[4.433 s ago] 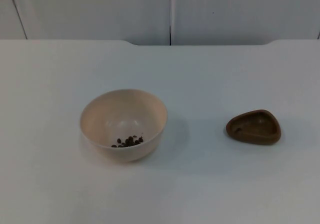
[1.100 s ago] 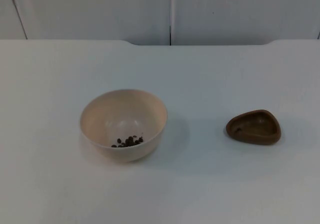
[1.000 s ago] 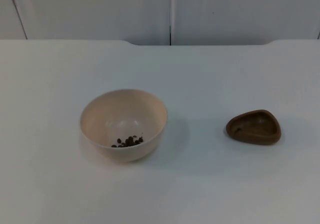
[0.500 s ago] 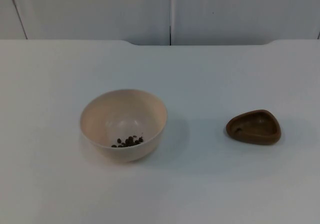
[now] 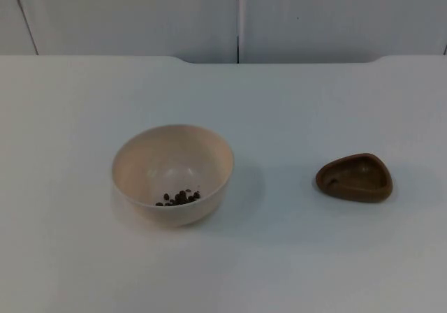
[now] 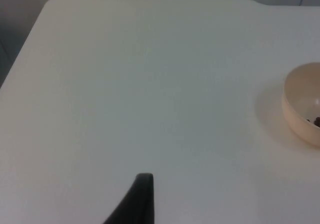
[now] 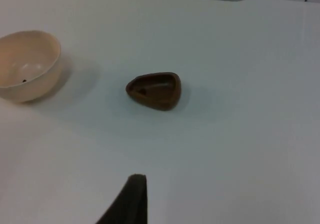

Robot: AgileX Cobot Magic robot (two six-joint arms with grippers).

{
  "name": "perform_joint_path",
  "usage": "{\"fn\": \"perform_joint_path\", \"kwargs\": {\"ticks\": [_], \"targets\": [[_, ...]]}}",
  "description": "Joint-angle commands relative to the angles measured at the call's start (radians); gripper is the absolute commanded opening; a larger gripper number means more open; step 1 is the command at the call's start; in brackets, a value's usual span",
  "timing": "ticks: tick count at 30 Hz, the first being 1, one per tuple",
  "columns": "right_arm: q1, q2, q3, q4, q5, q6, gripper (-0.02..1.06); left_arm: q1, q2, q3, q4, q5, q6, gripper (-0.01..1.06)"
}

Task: Pick up the bowl with the left hand and pour the coffee beans from the cup into the bowl with the right hand.

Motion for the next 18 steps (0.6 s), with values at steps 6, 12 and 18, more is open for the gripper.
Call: {"fn": "perform_joint_path", "kwargs": {"ticks": [6, 12, 18], "targets": [[-0.092, -0.003, 0.003, 0.000, -0.012, 0.003, 1.05, 0.002, -0.005, 0.004, 0.004, 0.003, 0.000, 1.05], [-0.116, -0.003, 0.003, 0.003, -0.012, 0.003, 1.05, 0.002, -0.005, 0.004, 0.004, 0.003, 0.000, 1.05], [-0.116, -0.003, 0.003, 0.003, -0.012, 0.003, 1.05, 0.002, -0.005, 0.004, 0.004, 0.003, 0.000, 1.05]]}}
